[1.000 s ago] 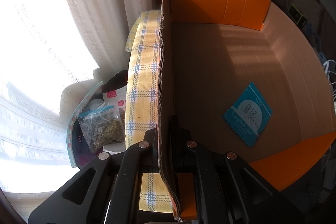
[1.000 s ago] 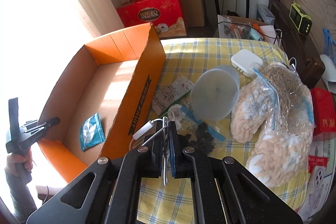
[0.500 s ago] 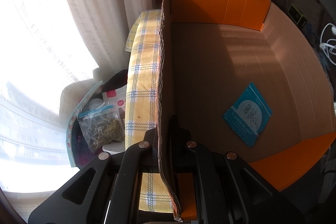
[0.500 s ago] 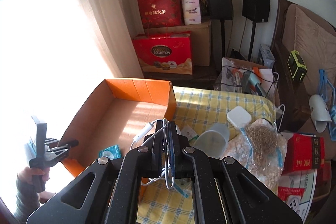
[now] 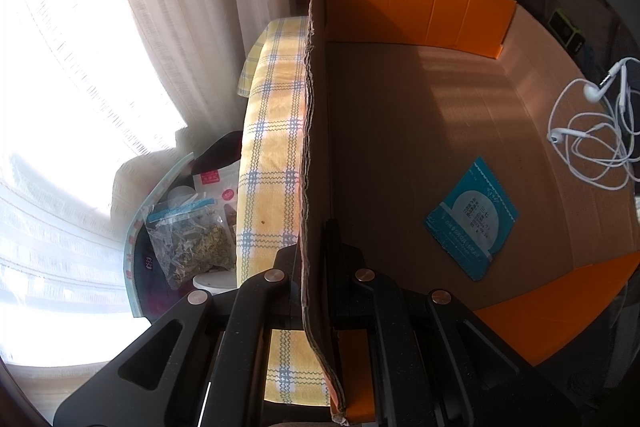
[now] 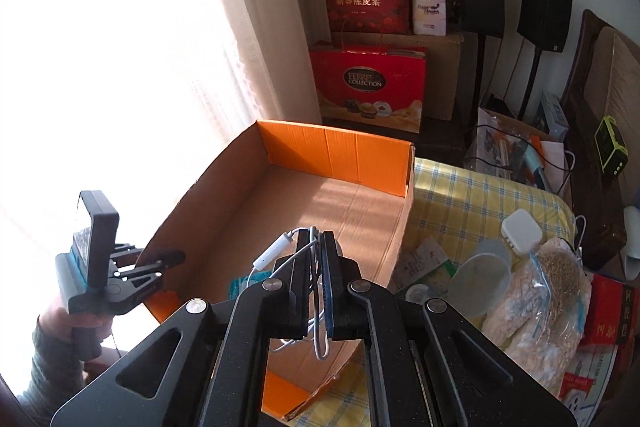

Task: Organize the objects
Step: 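Carry the white earphones into the box and release them beside the packet, then move the right gripper to the zip bag of dark food and grasp it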

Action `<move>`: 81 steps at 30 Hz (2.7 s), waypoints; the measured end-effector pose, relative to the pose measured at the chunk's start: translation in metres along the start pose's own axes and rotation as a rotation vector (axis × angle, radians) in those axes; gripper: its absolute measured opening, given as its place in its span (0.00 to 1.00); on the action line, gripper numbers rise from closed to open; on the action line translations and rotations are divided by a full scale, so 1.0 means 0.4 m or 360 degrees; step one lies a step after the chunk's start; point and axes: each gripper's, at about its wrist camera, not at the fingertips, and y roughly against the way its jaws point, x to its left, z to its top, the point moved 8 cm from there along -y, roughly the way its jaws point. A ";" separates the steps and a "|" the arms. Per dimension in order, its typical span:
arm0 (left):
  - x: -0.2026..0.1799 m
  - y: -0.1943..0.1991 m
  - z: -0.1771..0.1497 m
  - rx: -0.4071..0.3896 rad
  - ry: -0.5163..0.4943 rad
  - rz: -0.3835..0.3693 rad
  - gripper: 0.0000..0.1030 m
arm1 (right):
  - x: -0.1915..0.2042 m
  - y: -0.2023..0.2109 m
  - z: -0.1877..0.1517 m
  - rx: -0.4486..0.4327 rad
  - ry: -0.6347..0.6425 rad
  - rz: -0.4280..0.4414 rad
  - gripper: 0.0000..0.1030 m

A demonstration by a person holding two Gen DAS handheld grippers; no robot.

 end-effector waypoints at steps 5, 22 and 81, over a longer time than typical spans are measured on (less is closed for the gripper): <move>-0.004 0.001 -0.003 0.0004 -0.0001 -0.0006 0.05 | 0.010 -0.093 -0.055 0.0106 -0.0029 0.0022 0.04; -0.006 -0.004 -0.006 0.0006 -0.0002 -0.0007 0.05 | -0.005 -0.156 -0.128 0.0225 0.0072 -0.0116 0.18; -0.070 0.017 -0.043 0.0022 -0.0015 0.0017 0.05 | -0.331 -0.074 -0.315 0.0267 -0.0163 -0.0368 0.63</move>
